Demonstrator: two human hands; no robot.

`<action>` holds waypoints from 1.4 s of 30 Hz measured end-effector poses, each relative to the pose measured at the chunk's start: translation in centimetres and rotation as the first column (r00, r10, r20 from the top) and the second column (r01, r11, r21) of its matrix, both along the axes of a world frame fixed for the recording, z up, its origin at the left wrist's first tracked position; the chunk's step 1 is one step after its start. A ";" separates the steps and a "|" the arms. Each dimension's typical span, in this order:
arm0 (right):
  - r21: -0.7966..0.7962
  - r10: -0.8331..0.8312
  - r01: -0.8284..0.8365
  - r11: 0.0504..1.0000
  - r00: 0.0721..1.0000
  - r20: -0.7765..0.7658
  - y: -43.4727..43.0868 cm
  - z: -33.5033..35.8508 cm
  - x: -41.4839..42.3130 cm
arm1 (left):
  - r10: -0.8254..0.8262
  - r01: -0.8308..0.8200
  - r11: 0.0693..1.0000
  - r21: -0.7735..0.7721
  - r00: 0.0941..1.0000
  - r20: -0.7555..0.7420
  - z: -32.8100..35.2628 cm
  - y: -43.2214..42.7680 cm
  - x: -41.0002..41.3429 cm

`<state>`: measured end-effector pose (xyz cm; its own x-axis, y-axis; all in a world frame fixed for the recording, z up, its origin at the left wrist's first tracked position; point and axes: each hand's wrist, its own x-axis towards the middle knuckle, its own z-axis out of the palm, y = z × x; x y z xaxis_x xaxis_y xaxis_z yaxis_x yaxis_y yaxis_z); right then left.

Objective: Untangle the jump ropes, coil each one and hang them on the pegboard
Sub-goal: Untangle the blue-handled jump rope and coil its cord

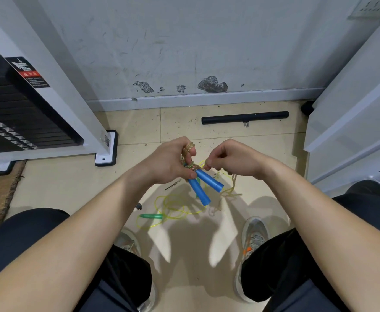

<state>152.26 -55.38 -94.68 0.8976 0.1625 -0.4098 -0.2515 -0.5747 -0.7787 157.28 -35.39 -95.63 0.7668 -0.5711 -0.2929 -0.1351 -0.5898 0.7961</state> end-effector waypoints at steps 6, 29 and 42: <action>-0.161 -0.084 0.117 0.980 0.976 0.202 3.6 -1.2 -0.9 | 0.380 -0.369 0.924 -0.097 0.915 0.137 -1.0 -0.6 0.1; -0.251 0.050 0.101 0.963 0.844 0.533 6.6 -3.3 -2.5 | 0.483 -0.851 0.487 -0.197 0.450 -0.751 -2.2 -0.3 0.8; 0.099 -0.274 0.258 0.961 0.933 0.233 5.1 -3.8 -2.5 | 0.457 -0.844 0.466 -0.266 0.487 -0.744 0.0 0.9 2.6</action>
<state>149.77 -50.26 -98.45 0.9822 -0.0768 -0.1716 -0.1876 -0.4586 -0.8686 159.88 -34.45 -95.59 0.7894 -0.1373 -0.5983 0.6112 0.2666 0.7452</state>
